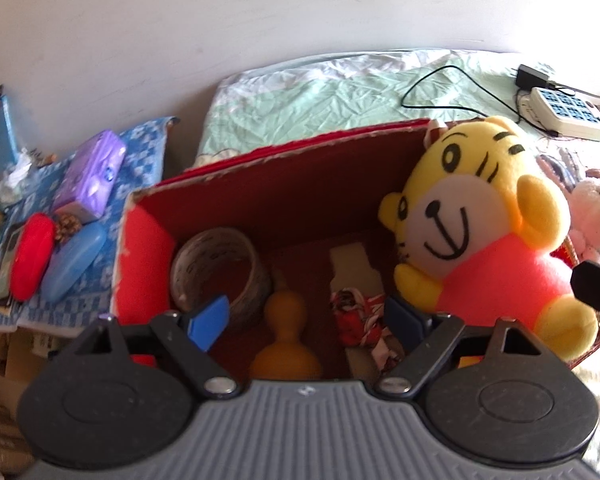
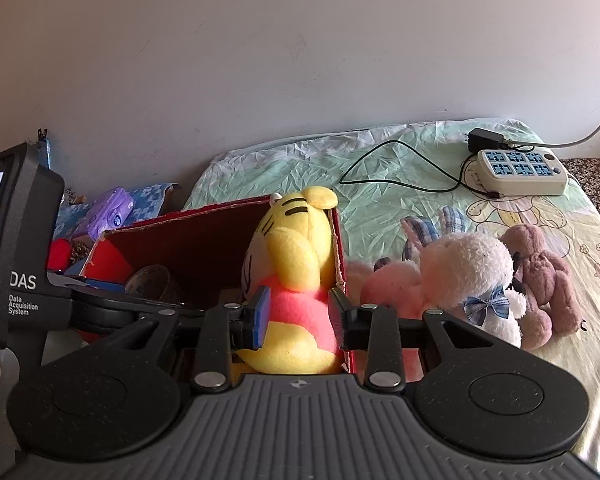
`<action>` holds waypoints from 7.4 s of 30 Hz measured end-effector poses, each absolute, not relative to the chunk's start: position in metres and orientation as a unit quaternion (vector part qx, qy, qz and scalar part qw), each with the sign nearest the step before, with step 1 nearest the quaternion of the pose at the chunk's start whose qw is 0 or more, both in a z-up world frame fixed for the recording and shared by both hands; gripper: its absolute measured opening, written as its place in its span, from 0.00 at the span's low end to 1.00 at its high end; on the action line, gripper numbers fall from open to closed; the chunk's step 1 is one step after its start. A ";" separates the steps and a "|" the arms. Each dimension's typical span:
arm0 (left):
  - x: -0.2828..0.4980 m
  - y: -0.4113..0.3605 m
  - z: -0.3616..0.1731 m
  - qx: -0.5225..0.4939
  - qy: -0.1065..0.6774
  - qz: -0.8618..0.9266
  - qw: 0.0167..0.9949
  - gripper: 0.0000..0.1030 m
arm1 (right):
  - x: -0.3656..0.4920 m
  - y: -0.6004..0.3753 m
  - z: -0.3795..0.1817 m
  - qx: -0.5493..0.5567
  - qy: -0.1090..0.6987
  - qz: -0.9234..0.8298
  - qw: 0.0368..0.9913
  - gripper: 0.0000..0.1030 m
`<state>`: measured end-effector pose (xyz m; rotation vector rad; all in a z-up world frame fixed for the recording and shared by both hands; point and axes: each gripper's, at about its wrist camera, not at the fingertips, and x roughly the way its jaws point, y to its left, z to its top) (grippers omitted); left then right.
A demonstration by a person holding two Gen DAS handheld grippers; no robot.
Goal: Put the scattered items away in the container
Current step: 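Lower the tiger plush into the red box and open the right gripper, then withdraw the right gripper and move it to the pink teddy bear, then close the right gripper on the pink teddy bear's body, then lift the pink teddy bear off the sheet with the right gripper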
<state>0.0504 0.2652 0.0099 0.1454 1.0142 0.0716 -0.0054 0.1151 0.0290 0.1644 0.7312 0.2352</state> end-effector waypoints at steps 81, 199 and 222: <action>0.034 0.004 -0.040 0.091 0.513 -0.020 0.853 0.81 | 0.041 -0.156 -0.035 0.149 0.435 0.105 0.882 0.54; 0.085 -0.090 -0.083 0.161 0.433 -0.257 0.849 0.80 | 0.146 -0.206 -0.097 0.247 0.498 0.197 0.807 0.36; -0.005 -0.030 0.048 0.067 0.298 -0.263 0.915 0.67 | 0.056 -0.185 0.038 0.204 0.356 0.236 0.881 0.32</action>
